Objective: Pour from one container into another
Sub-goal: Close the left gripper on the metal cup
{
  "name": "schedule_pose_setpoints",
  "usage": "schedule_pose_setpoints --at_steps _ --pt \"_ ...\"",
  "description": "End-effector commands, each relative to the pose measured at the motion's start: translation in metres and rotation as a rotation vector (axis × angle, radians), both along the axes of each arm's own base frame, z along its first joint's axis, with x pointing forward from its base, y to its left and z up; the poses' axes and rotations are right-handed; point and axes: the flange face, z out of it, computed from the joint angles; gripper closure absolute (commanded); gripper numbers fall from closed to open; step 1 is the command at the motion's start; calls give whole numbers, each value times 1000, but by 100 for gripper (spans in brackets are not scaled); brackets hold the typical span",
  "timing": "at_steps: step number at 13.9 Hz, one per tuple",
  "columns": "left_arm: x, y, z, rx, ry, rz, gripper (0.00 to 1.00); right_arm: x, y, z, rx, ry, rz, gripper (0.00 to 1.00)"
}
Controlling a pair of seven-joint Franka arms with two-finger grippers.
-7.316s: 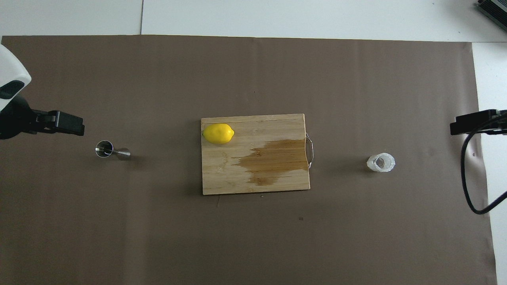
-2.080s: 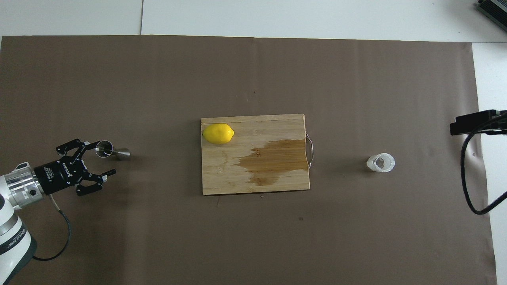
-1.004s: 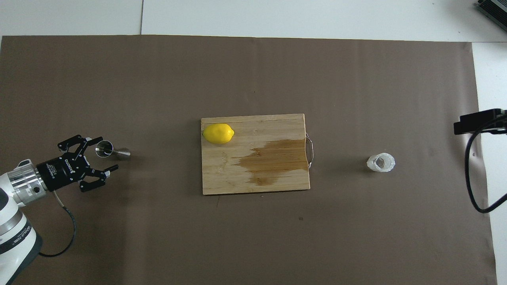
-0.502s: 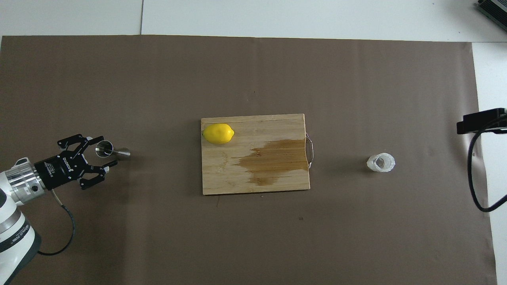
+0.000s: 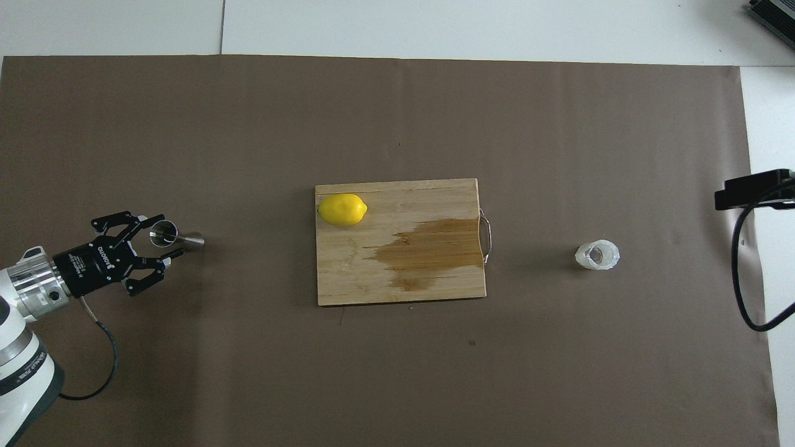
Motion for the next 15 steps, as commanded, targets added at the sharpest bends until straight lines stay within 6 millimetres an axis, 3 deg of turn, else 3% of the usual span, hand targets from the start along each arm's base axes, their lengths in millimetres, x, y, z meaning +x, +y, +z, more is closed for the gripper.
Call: schedule_pose_setpoints --at_steps 1,4,6,9,13,15 --pt "5 0 -1 9 -13 14 54 -6 4 3 17 2 -2 0" --pt "5 0 -1 9 -13 14 99 -6 -1 2 18 2 -11 0" --pt "7 -1 1 6 -16 12 100 -6 -1 3 18 1 -11 0" --pt "27 -8 26 -4 -48 -2 100 -6 -1 2 18 2 -11 0" --pt "57 -46 72 -77 32 31 100 -6 -1 2 18 2 -11 0" --pt "68 -77 100 -123 83 33 100 -7 -1 3 18 1 -11 0"
